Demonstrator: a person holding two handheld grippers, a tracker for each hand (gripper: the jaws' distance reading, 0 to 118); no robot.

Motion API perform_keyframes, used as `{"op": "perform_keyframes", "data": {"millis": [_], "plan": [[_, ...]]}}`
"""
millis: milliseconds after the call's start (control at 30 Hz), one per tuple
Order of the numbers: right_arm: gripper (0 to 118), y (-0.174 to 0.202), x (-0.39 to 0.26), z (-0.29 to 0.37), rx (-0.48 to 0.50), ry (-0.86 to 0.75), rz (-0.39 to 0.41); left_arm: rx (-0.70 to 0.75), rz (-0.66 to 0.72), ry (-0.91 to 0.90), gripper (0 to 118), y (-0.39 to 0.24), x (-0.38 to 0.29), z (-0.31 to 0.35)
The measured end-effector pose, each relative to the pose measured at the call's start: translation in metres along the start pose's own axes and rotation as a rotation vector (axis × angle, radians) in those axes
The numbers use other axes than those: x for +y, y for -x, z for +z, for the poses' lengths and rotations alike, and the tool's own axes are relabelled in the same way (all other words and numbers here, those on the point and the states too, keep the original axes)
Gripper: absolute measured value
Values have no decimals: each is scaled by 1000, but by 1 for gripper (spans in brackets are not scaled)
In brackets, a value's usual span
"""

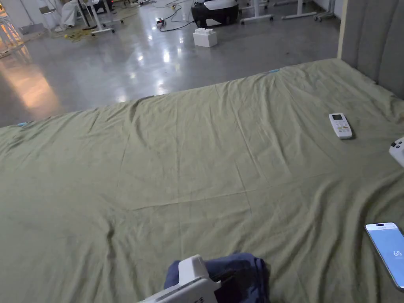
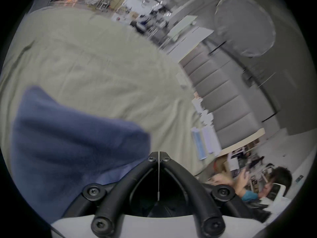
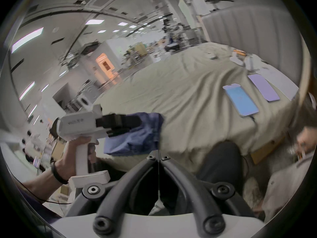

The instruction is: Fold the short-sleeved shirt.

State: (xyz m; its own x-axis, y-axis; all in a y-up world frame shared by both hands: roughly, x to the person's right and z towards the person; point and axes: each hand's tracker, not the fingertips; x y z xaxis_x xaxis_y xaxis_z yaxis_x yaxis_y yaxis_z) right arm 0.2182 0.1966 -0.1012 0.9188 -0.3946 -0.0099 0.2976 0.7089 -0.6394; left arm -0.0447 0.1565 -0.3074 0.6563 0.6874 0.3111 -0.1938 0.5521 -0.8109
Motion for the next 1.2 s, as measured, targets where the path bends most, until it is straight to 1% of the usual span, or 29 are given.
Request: {"op": "perform_keyframes", "data": {"millis": [67,133,167,200,233,267,300,333,367,400,433,467,500,533,567,600,633,667,733,800,867,933,967,1000,1033,1067,1100,1133,1200], "plan": [[1,14,13,-32,37,33,71,-20,-32,-55,0,-8,9,34],[1,25,27,-73,101,98,90,32,-81,-77,0,-9,11,68],[1,30,33,-95,153,135,98,52,-83,-86,1,-8,9,84],[1,34,38,-113,181,154,107,66,-81,-94,0,-4,7,96],[1,41,44,-135,164,171,136,66,-81,-75,1,3,6,108],[1,44,49,-155,160,182,171,100,-84,-78,1,10,3,118],[1,46,54,-174,137,201,189,139,-79,-92,1,17,1,125],[1,47,56,-191,79,213,211,167,-61,-97,1,26,0,131],[1,45,55,-209,24,245,253,189,-47,-97,1,36,0,138],[1,42,52,-226,-64,316,281,178,-11,-93,1,44,0,143],[1,32,43,-244,-114,446,270,156,30,-90,2,51,-1,147],[1,21,37,-248,-30,416,194,133,58,-97,9,57,-1,151],[1,17,40,-242,-14,336,116,114,62,-107,22,62,-1,154],[1,16,43,-235,-26,371,56,96,69,-105,44,69,1,154],[1,17,44,-233,-30,370,71,88,73,-96,80,77,4,149],[1,19,41,-236,-32,367,107,93,80,-85,104,84,6,144],[1,19,38,-238,-31,359,163,88,94,-65,112,91,9,134],[1,23,39,-236,-31,357,164,75,106,-50,111,99,11,126],[1,21,41,-236,-33,362,137,9,115,19,111,111,19,103],[1,20,43,-238,-31,372,127,-52,111,53,111,125,22,78],[1,17,43,-237,-23,374,113,-79,166,123,111,141,24,48],[1,15,42,-236,-15,367,96,-100,182,183,109,152,20,25],[1,15,40,-236,-14,362,85,-108,173,206,101,153,18,18],[1,15,39,-235,-14,357,79,-90,143,153,91,148,20,19],[1,15,38,-234,-16,349,76,-49,127,121,77,144,24,16],[1,16,36,-233,-20,341,75,13,146,138,56,146,27,14],[1,16,35,-232,-18,333,74,29,170,147,50,147,28,16],[1,16,34,-231,-18,328,73,-1,170,157,47,147,28,18],[1,16,34,-229,-13,318,74,5,106,162,43,139,25,23]]}}
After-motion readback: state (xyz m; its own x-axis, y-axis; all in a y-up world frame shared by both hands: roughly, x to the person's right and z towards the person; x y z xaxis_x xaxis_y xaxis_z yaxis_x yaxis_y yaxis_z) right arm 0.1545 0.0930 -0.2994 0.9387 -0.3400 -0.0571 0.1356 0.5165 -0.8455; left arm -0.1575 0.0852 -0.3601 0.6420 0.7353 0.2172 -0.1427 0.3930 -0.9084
